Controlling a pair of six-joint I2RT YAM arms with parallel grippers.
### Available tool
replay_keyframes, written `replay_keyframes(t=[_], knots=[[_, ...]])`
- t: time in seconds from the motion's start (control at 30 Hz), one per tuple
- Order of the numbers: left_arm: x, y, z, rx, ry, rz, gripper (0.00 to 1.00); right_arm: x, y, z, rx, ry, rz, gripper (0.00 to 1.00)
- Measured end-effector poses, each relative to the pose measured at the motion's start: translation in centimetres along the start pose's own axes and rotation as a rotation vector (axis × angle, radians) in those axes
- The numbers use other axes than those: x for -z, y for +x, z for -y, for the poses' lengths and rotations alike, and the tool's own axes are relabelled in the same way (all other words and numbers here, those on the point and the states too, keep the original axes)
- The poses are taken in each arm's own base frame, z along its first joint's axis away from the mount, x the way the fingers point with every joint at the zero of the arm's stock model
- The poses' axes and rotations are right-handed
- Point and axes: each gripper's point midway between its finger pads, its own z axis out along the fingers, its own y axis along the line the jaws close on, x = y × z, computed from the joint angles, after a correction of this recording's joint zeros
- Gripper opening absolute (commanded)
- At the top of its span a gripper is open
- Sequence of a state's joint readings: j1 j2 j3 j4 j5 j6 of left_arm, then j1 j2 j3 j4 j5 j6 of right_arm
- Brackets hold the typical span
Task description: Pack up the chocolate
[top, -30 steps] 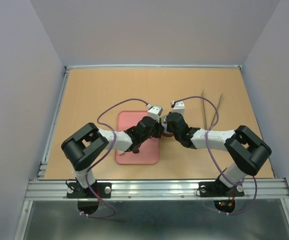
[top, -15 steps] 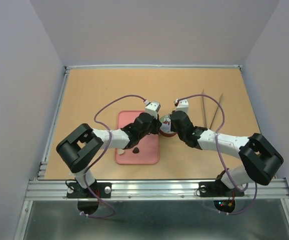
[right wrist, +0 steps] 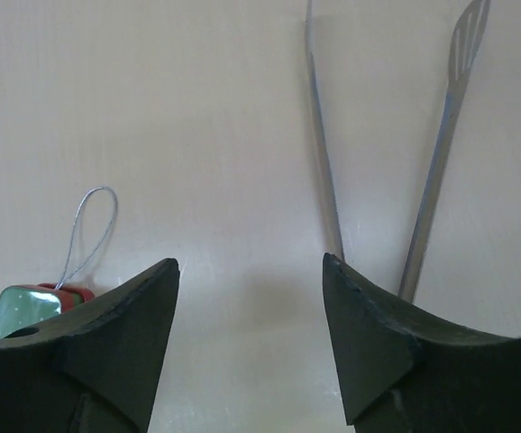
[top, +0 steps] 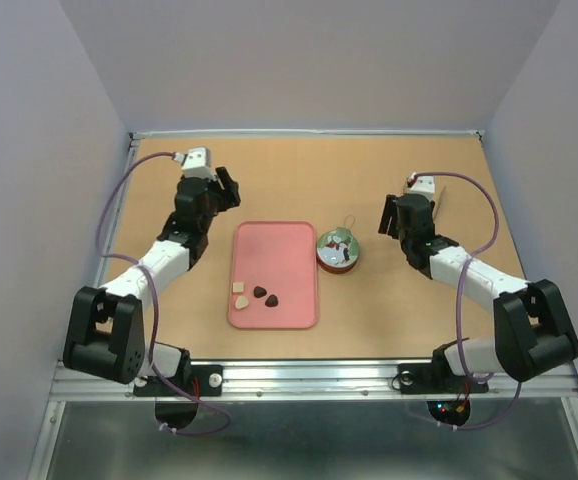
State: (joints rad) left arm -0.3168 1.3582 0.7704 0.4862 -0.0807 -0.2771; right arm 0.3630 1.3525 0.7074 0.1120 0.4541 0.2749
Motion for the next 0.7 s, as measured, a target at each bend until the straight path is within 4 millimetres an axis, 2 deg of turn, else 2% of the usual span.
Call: replay_keyframes(t=[0.03, 0.07, 0.1, 0.13, 0.17, 0.3, 0.4, 0.7], knots=[[0.1, -0.4, -1.2, 0.003, -0.027, 0.002, 0.94, -0.1, -0.1, 0.5, -0.006, -0.002, -0.004, 0.82], [0.5, -1.3, -3.3, 0.007, -0.081, 0.013, 0.99, -0.1, -0.3, 0.8, -0.012, 0.001, -0.002, 0.82], [1.1, -2.1, -4.7, 0.008, -0.128, 0.024, 0.99, 0.0, -0.6, 1.0, -0.016, -0.003, 0.0, 0.87], [1.5, -2.3, -5.3, 0.012, -0.147, 0.025, 0.99, 0.3, -1.2, 1.4, -0.025, -0.004, 0.011, 0.97], [2.1, -2.9, -5.6, 0.011, -0.164, 0.036, 0.99, 0.5, -1.6, 1.6, -0.033, -0.006, 0.021, 0.98], [4.6, -5.7, -4.7, 0.017, -0.155, 0.107, 0.99, 2.4, -4.3, 1.3, -0.069, -0.053, 0.091, 1.0], [5.7, -7.0, -4.4, 0.025, -0.155, 0.139, 0.99, 3.5, -5.3, 1.1, -0.085, -0.078, 0.119, 1.0], [7.1, -7.6, -4.4, 0.025, -0.19, 0.15, 0.99, 4.1, -5.1, 1.1, -0.08, -0.095, 0.104, 1.0]])
